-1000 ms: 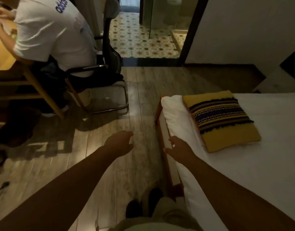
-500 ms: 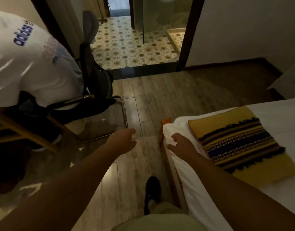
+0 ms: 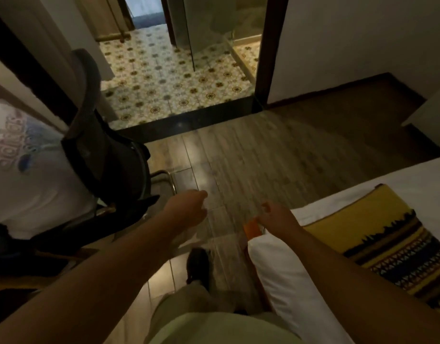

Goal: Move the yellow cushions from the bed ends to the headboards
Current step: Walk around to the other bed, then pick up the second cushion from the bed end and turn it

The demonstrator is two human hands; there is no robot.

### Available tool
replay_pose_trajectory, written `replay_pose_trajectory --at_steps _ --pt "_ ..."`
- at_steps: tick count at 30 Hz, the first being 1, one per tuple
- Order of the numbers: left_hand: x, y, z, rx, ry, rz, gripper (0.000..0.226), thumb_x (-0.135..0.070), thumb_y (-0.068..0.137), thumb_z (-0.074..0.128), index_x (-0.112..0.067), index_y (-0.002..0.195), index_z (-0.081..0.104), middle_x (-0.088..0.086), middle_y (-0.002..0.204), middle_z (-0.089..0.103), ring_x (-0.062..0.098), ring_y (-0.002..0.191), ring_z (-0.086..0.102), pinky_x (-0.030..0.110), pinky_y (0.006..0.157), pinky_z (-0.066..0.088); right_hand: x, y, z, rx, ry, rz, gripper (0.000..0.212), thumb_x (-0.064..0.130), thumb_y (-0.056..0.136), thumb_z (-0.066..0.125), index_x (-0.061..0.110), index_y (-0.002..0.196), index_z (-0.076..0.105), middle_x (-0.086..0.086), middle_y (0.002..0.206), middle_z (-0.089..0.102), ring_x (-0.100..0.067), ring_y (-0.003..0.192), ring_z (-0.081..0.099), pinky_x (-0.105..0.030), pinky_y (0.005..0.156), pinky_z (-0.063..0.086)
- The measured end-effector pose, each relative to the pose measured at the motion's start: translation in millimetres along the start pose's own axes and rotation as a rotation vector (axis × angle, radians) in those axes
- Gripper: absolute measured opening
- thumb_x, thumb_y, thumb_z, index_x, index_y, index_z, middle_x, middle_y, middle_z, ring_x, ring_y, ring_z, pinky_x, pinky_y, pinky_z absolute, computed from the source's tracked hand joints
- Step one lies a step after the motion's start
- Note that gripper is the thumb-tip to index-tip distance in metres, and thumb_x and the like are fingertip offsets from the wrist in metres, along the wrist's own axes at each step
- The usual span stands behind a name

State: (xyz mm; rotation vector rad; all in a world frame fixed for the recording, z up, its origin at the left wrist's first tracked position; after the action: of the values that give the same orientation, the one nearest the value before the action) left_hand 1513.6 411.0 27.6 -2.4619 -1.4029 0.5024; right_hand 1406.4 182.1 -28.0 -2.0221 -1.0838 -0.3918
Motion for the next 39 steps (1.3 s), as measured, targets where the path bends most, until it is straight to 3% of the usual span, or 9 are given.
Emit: replay_pose_trajectory --at_steps 2,5,10,17,20,26,29,35,39 --pt "9 42 -13 0.025 0.030 0.042 0.054 -0.036 0.092 0.057 -0.023 0.143 0.042 0.006 0.133 0.058 0.025 0.118 0.058 0.038 0.092 0.053 8 30 -8 -0.007 0.024 0.041 0.060 0.039 0.086 0.069 0.013 0.138 0.051 -0.010 0.137 0.058 -0.026 0.122 0.056 -0.035 0.095 0.046" --pt "28 110 -34 0.041 0.048 0.110 0.055 -0.035 0.091 0.057 -0.023 0.143 0.043 0.006 0.135 0.058 0.024 0.119 0.058 0.040 0.094 0.053 22 79 -23 -0.050 0.083 0.098 0.057 0.038 0.085 0.071 0.013 0.134 0.054 -0.012 0.132 0.060 -0.022 0.106 0.056 -0.030 0.085 0.042" --pt "42 207 -77 0.157 0.037 0.215 0.061 -0.039 0.094 0.053 -0.023 0.150 0.034 0.005 0.150 0.046 0.025 0.135 0.047 0.040 0.108 0.042 49 141 -47 -0.128 0.123 0.242 0.063 0.042 0.087 0.068 0.011 0.138 0.050 -0.013 0.138 0.055 -0.029 0.122 0.054 -0.039 0.100 0.045" --pt "18 308 -129 0.210 0.085 0.415 0.062 -0.040 0.095 0.053 -0.022 0.151 0.033 0.005 0.151 0.044 0.026 0.136 0.045 0.041 0.111 0.040 69 182 -72 -0.215 0.220 0.381 0.063 0.042 0.085 0.068 0.010 0.136 0.052 -0.012 0.135 0.056 -0.028 0.119 0.055 -0.040 0.103 0.045" --pt "-3 345 -139 0.219 0.118 0.492 0.061 -0.039 0.095 0.054 -0.022 0.150 0.035 0.004 0.151 0.044 0.024 0.136 0.045 0.040 0.112 0.039 62 196 -88 -0.264 0.243 0.407 0.056 0.039 0.087 0.068 0.011 0.134 0.052 -0.010 0.133 0.058 -0.017 0.105 0.053 -0.027 0.088 0.041" --pt "-70 415 -161 0.184 0.202 0.641 0.056 -0.038 0.095 0.053 -0.021 0.146 0.040 0.006 0.147 0.049 0.025 0.133 0.048 0.037 0.108 0.039 45 236 -144 -0.392 0.296 0.460 0.052 0.042 0.086 0.066 0.015 0.129 0.053 -0.007 0.123 0.060 -0.019 0.100 0.056 -0.032 0.082 0.048" --pt "-115 450 -171 0.164 0.248 0.692 0.054 -0.037 0.095 0.053 -0.020 0.145 0.041 0.005 0.145 0.050 0.023 0.132 0.048 0.035 0.107 0.039 27 256 -174 -0.420 0.381 0.457 0.050 0.039 0.088 0.067 0.015 0.130 0.054 -0.003 0.122 0.059 -0.013 0.096 0.052 -0.026 0.076 0.041" --pt "-214 505 -176 0.228 0.366 0.761 0.056 -0.038 0.096 0.051 -0.020 0.147 0.038 0.006 0.149 0.045 0.024 0.136 0.044 0.038 0.110 0.039 -32 271 -229 -0.468 0.452 0.550 0.035 0.043 0.091 0.060 0.016 0.114 0.059 -0.009 0.117 0.063 -0.023 0.099 0.060 -0.023 0.072 0.043" --pt "-302 520 -166 0.280 0.419 0.874 0.056 -0.037 0.096 0.050 -0.019 0.147 0.039 0.008 0.149 0.045 0.027 0.135 0.045 0.043 0.110 0.040 -77 253 -259 -0.561 0.528 0.613 0.048 0.049 0.091 0.059 0.016 0.126 0.055 -0.008 0.127 0.061 -0.026 0.111 0.059 -0.039 0.097 0.050"
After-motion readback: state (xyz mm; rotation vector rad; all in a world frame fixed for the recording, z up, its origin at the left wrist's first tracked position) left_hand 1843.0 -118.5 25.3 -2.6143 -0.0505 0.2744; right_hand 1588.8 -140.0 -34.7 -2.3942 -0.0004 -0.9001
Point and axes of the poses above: each hand's wrist, its own y-axis towards the middle knuckle, its own z-axis out of the palm, x = y × z, the point moved 4 cm from there along y, towards the middle knuckle
